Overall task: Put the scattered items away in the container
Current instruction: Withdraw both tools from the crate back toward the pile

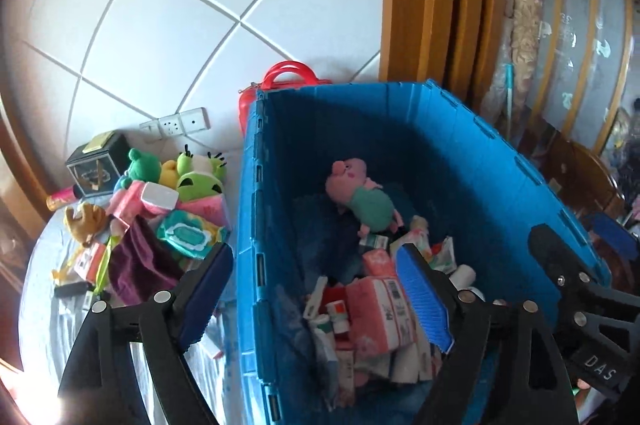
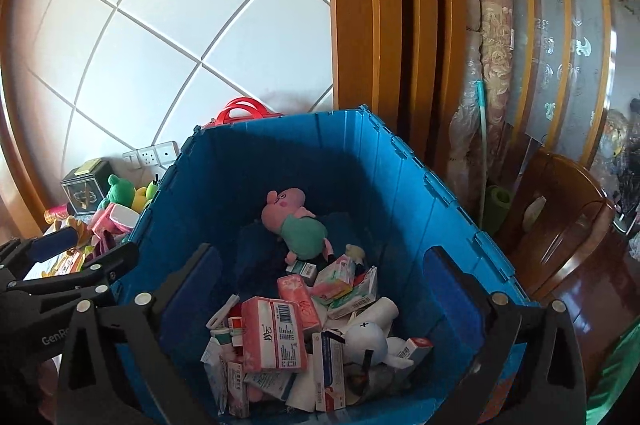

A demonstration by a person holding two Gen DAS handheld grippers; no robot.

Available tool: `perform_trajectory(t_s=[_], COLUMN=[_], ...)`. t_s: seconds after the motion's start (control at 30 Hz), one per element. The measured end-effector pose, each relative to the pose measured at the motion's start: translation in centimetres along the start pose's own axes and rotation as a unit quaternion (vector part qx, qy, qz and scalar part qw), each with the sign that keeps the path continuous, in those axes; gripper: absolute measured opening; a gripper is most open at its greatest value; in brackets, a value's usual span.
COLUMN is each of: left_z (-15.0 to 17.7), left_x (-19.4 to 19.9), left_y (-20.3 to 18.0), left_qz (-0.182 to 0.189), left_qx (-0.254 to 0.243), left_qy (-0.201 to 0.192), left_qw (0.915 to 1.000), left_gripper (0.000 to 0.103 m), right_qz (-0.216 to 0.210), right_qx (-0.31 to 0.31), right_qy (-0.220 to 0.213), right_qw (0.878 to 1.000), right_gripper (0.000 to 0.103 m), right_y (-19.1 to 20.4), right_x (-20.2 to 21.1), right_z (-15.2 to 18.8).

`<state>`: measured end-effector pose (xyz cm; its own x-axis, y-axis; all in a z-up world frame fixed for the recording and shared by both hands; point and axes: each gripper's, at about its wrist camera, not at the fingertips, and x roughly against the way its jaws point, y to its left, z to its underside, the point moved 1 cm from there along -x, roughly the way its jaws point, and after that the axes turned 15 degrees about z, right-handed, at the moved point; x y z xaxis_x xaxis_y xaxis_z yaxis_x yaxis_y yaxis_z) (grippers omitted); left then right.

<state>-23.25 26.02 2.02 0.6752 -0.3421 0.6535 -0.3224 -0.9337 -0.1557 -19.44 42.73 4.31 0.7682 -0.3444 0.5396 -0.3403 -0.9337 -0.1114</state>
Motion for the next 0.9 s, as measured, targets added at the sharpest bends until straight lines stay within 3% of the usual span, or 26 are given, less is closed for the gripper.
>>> perform_trajectory(t_s=[0.4, 0.63, 0.9], left_z=[3.7, 6.7, 11.0], left_x=[4.2, 7.4, 10.8], left_y=[5.2, 9.7, 17.3], left_qz=[0.003, -0.001, -0.029], left_qx=[0.01, 0.022, 0.054], left_qy=[-0.007, -0.009, -0.008], left_qw=[0.9999, 0.9997, 0.9981], left_gripper=[0.084, 0.084, 0.084], right_qz=[0.005, -0.009, -0.046], right_qx=[0.001, 0.018, 0.047], right_qy=[-0.001, -0.007, -0.005], right_qw=[1.0, 1.0, 0.998], right_gripper=[0.103, 0.103, 0.103], right_y=[4.2, 8.9, 16.5], right_x=[4.1, 7.4, 10.3], right_z=[2.9, 4.7, 7.7])
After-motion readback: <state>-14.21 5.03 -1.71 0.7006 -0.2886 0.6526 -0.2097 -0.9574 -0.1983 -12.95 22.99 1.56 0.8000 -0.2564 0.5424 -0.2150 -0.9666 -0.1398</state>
